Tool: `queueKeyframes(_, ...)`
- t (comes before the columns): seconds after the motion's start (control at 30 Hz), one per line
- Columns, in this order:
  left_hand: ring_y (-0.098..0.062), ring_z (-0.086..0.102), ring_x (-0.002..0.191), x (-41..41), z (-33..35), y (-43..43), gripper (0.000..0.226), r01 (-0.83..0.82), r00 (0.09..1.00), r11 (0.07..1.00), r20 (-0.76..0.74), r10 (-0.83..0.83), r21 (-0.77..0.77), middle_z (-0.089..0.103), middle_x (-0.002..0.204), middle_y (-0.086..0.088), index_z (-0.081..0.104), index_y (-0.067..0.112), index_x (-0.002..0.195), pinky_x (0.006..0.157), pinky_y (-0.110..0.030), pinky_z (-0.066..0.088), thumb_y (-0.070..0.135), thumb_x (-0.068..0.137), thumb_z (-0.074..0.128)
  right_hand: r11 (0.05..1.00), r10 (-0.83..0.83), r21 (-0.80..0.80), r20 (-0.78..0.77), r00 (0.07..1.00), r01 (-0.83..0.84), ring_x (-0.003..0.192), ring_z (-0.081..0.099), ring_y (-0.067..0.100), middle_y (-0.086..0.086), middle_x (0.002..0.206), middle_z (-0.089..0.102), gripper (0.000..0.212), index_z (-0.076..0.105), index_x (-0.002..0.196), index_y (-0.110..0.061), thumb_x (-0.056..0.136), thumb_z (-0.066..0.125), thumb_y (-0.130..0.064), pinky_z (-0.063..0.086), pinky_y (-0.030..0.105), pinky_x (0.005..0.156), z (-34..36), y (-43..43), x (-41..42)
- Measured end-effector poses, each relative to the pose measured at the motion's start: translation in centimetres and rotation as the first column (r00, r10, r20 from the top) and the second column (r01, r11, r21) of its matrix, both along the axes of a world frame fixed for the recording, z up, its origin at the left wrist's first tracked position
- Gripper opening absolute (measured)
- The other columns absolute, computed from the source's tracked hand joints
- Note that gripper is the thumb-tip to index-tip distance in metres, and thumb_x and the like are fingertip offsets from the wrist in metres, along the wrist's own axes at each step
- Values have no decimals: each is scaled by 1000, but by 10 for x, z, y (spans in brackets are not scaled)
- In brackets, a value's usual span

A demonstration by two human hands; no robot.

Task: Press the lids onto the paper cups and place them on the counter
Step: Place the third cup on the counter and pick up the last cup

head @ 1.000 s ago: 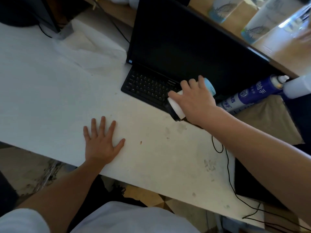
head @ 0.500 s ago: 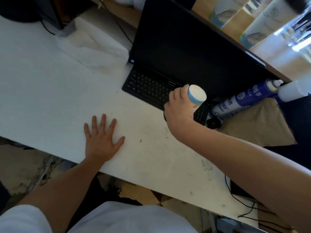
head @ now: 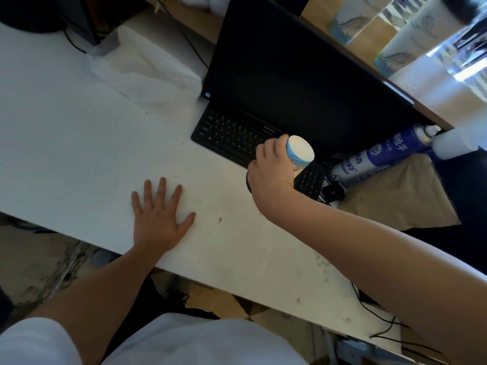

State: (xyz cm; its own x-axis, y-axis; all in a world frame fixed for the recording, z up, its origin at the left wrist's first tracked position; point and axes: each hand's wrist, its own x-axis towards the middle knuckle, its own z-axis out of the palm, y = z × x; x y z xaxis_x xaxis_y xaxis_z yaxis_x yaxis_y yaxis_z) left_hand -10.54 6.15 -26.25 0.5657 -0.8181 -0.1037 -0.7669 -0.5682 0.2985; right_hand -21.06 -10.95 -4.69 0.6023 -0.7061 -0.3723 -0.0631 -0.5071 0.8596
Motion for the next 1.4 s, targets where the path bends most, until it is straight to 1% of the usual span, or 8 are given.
queueKeyframes(0.4, -43, 1, 153, 0, 1, 0, 83, 0, 1000, 1000, -1, 0, 7, 13, 167, -14, 24, 27, 158, 120, -63, -3, 76, 90, 25, 997, -59, 45, 72, 996, 56, 133, 38, 45, 19, 136, 45, 66, 52, 136, -18, 78, 83, -24, 22, 66, 116, 8, -5, -2)
queueKeyframes(0.53, -43, 1, 153, 1, 1, 0, 83, -1, 1000, 1000, -8, 1, 11, 13, 167, -14, 24, 27, 158, 120, -63, -2, 76, 90, 25, 961, -198, 233, 214, 957, 147, 134, 37, 43, 17, 139, 44, 60, 49, 138, -21, 83, 73, -29, 21, 64, 116, 18, -10, -9)
queueKeyframes(0.63, -42, -2, 153, 0, 1, 0, 83, 2, 1000, 999, -1, -2, 37, 10, 168, -13, 22, 28, 158, 120, -62, -3, 76, 90, 23, 851, -413, 478, 351, 841, 219, 134, 38, 40, 13, 142, 43, 73, 42, 143, -30, 79, 77, -30, 25, 60, 114, 16, -15, -26)
queueKeyframes(0.73, -42, -1, 153, 1, 0, -1, 83, -2, 1000, 999, 1, 2, 43, 11, 168, -13, 23, 28, 158, 120, -62, -3, 76, 91, 25, 642, -685, 736, 424, 592, 215, 132, 40, 38, 9, 139, 46, 87, 36, 148, -34, 74, 83, -24, 29, 56, 113, 6, -22, -45)
queueKeyframes(0.87, -43, 2, 153, 0, 1, -2, 83, 1, 1000, 999, 7, -1, 52, 13, 167, -14, 25, 26, 158, 120, -63, -1, 75, 90, 28, 260, -955, 964, 264, 133, -45, 121, 54, 25, 1, 132, 54, 93, 39, 145, -33, 69, 89, -14, 56, 38, 88, -11, -25, -71)
queueKeyframes(0.97, -43, 2, 153, 1, 1, -2, 83, -1, 1000, 998, 20, 0, 70, 12, 167, -14, 24, 26, 158, 119, -62, -2, 75, 90, 26, 171, -985, 958, 163, -56, -229, 116, 60, 14, -9, 126, 61, 85, 44, 138, -37, 71, 90, -12, 51, 17, 71, -27, -16, -87)
queueKeyframes(1.23, -41, -10, 153, 2, 4, -7, 85, 6, 1000, 978, -22, -2, 208, -2, 169, -11, 11, 31, 159, 118, -62, -7, 77, 89, 21, 76, -984, 909, 3, -176, -409, 116, 60, 10, -9, 124, 65, 81, 52, 133, -33, 70, 89, 1, 51, 14, 82, -55, 7, -104)
queueKeyframes(1.4, -40, 1, 153, 8, 54, -33, 81, 63, 949, 936, -312, 52, 347, 3, 168, -8, 19, 30, 156, 121, -56, 13, 57, 91, 57, -24, -990, 900, -83, -118, -435, 123, 57, 16, -7, 126, 66, 82, 54, 134, -34, 68, 89, -1, 49, 27, 101, -55, 10, -108)
